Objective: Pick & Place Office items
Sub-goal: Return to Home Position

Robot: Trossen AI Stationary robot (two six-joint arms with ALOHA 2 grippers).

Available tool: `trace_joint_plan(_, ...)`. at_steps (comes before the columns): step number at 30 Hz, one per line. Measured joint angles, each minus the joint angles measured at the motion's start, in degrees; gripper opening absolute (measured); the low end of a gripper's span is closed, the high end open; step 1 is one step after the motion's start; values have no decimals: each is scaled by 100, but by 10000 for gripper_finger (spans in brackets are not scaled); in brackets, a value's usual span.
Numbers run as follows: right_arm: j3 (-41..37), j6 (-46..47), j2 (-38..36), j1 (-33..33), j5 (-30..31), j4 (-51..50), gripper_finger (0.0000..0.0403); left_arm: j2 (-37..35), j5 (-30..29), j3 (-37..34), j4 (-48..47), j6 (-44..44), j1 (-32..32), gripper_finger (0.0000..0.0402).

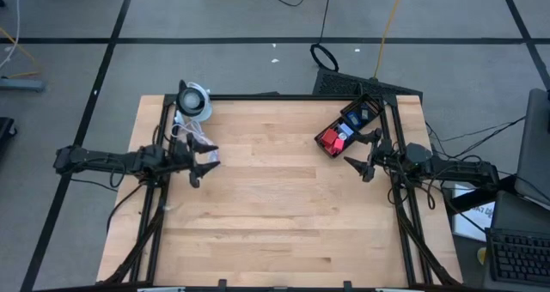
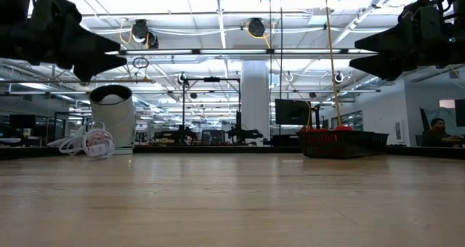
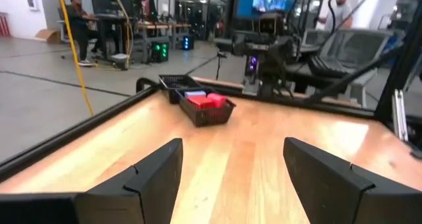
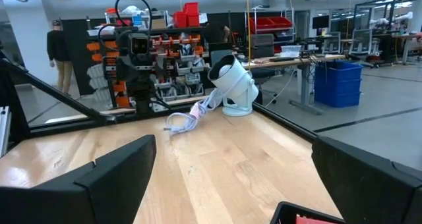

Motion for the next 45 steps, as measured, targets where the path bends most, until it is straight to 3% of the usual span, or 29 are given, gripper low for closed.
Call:
trace_joint_plan(5, -4, -21, 0, 0, 1, -4, 393, 3, 256, 0, -326, 208, -2, 267)
trace_joint_plan(45, -9, 130, 0, 0, -12, -4, 393, 19, 249, 0, -260, -6, 0, 267)
